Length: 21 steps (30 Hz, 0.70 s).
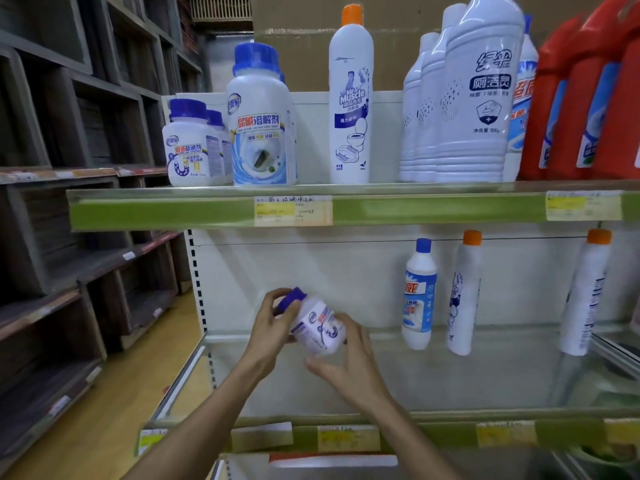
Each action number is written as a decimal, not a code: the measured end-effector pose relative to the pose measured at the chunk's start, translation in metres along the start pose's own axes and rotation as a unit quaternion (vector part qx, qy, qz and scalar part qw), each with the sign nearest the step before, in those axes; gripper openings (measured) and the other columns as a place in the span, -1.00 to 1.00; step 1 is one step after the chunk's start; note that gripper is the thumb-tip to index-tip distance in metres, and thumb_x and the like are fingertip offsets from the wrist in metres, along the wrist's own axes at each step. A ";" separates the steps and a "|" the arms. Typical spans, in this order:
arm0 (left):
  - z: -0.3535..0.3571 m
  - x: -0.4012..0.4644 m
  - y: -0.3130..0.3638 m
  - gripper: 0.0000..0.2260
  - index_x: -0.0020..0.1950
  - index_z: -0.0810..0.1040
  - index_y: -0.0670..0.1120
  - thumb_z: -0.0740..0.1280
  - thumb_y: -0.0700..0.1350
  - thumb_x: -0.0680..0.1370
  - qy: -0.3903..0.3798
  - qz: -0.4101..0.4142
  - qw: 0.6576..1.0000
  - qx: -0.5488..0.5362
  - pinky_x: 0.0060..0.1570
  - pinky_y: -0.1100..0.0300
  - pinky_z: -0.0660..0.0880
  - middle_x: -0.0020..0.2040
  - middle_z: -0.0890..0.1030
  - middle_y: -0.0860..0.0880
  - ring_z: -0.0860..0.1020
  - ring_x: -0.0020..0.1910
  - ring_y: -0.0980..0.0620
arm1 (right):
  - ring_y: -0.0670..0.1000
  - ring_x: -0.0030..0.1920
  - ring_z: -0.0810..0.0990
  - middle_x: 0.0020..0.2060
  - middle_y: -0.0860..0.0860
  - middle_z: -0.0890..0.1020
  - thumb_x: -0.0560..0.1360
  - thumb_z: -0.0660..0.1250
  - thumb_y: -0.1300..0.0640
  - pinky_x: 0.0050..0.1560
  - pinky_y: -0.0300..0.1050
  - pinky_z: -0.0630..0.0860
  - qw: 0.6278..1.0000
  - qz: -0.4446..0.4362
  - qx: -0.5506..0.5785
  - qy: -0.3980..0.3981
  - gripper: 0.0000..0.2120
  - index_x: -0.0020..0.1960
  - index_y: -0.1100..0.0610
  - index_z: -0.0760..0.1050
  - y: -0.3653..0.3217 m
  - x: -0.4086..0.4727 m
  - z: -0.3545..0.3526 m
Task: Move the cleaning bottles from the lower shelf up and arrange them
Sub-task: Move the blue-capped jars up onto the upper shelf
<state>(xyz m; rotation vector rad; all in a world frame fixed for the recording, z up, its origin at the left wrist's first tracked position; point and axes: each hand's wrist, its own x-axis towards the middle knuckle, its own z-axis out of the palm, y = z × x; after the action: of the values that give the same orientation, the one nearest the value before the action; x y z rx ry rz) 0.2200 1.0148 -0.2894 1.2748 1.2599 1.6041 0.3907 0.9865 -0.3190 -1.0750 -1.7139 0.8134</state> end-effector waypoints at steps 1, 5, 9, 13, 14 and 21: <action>0.001 -0.005 0.006 -0.79 0.24 0.51 0.05 0.37 -0.08 0.61 -0.008 -0.012 0.999 -0.041 -0.26 0.09 0.65 0.08 0.65 -0.12 0.71 -0.15 0.02 | -0.25 0.16 0.52 0.26 -0.20 0.41 0.29 0.55 -0.11 -0.04 -0.38 0.53 0.999 -0.012 0.036 0.016 -0.22 0.39 -0.24 0.24 -0.002 0.000 0.002; -0.002 -0.021 0.020 -0.76 0.19 0.58 0.12 0.42 -0.01 0.53 -0.037 0.007 0.996 -0.086 -0.20 0.16 0.61 0.08 0.67 -0.08 0.71 -0.07 0.01 | -0.15 0.09 0.63 0.16 -0.19 0.58 0.34 0.60 0.09 -0.07 -0.22 0.63 0.989 -0.065 0.099 0.088 -0.33 0.27 -0.34 0.35 -0.004 -0.008 0.008; -0.008 -0.041 0.023 -0.57 0.25 0.56 0.16 0.45 0.22 0.41 -0.042 0.059 0.995 -0.073 0.02 0.07 0.60 0.18 0.65 -0.05 0.64 0.15 -0.11 | -0.07 0.11 0.66 0.13 -0.19 0.61 0.31 0.63 0.13 -0.02 -0.13 0.66 0.980 -0.088 0.145 0.104 -0.30 0.29 -0.27 0.38 -0.007 -0.024 0.012; -0.014 -0.067 0.026 -0.60 0.33 0.52 0.17 0.37 0.21 0.52 -0.031 0.133 0.988 -0.077 0.10 0.07 0.60 0.22 0.65 0.02 0.62 0.20 -0.07 | 0.01 0.14 0.66 0.16 -0.10 0.62 0.29 0.64 0.13 0.04 -0.07 0.65 0.973 -0.123 0.173 0.096 -0.29 0.31 -0.20 0.40 -0.021 -0.040 0.013; -0.016 -0.074 0.030 -0.60 0.36 0.50 0.14 0.36 0.20 0.54 -0.025 0.154 0.984 -0.087 0.08 0.11 0.60 0.24 0.65 0.01 0.63 0.19 -0.05 | 0.02 0.14 0.66 0.16 -0.11 0.62 0.29 0.64 0.12 0.04 -0.10 0.65 0.971 -0.136 0.174 0.091 -0.28 0.32 -0.21 0.40 -0.028 -0.044 0.012; -0.021 -0.103 0.119 -0.63 0.34 0.49 0.09 0.34 0.19 0.58 0.014 0.249 0.959 -0.134 0.01 0.14 0.58 0.19 0.62 -0.01 0.60 0.08 -0.01 | 0.01 0.11 0.65 0.16 -0.20 0.55 0.32 0.65 0.04 -0.03 -0.21 0.62 0.955 -0.226 0.172 0.087 -0.25 0.36 -0.19 0.32 -0.106 -0.052 -0.002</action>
<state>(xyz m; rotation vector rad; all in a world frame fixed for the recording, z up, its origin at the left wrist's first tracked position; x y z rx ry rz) 0.2302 0.8822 -0.2022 1.4675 0.7275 2.0663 0.3699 0.8970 -0.2452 -0.4759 -1.5138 0.6657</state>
